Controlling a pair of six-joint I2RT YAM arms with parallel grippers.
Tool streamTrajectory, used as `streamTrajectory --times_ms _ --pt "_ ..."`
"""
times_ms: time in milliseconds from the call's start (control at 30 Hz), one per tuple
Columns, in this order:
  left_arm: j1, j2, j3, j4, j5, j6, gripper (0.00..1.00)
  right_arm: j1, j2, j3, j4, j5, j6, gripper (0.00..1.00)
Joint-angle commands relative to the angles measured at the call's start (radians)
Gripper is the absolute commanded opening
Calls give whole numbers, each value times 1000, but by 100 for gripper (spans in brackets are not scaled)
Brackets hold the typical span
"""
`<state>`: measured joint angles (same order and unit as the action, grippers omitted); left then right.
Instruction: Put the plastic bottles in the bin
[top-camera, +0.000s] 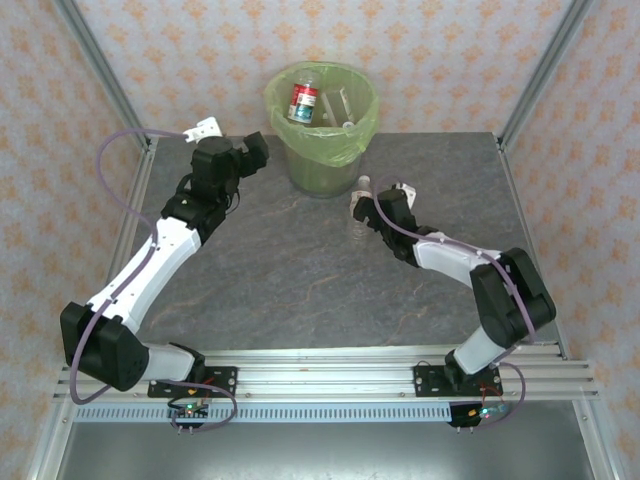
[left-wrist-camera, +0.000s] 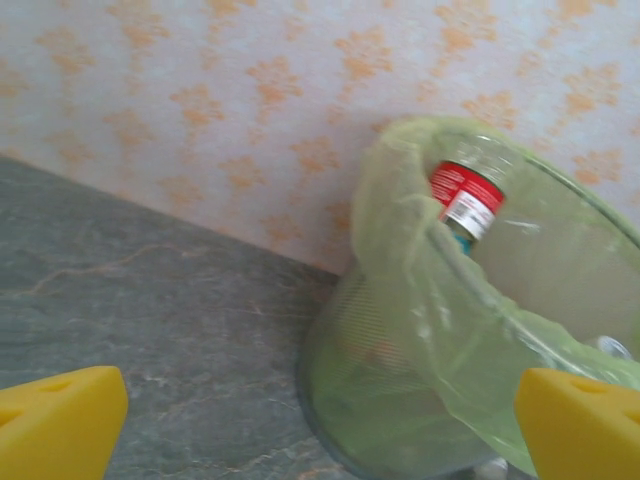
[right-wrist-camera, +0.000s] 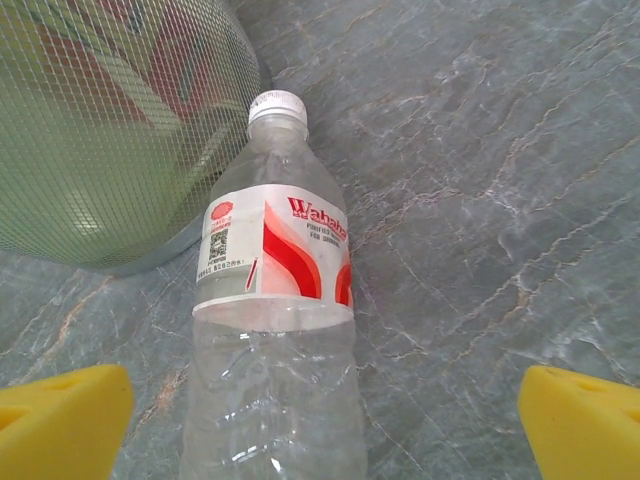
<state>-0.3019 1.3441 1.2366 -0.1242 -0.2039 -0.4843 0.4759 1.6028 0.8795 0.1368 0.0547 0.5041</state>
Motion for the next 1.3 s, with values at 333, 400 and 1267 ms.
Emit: streamTrajectory --times_ms 333,400,1267 --pt "31 -24 -42 -55 -128 -105 100 19 238 281 -213 -9 -97 100" --pt "37 -30 -44 -77 -139 -102 100 18 272 327 -265 -1 -117 100" --pt "80 -67 -109 -109 -169 -135 100 29 467 535 -473 81 -209 71"
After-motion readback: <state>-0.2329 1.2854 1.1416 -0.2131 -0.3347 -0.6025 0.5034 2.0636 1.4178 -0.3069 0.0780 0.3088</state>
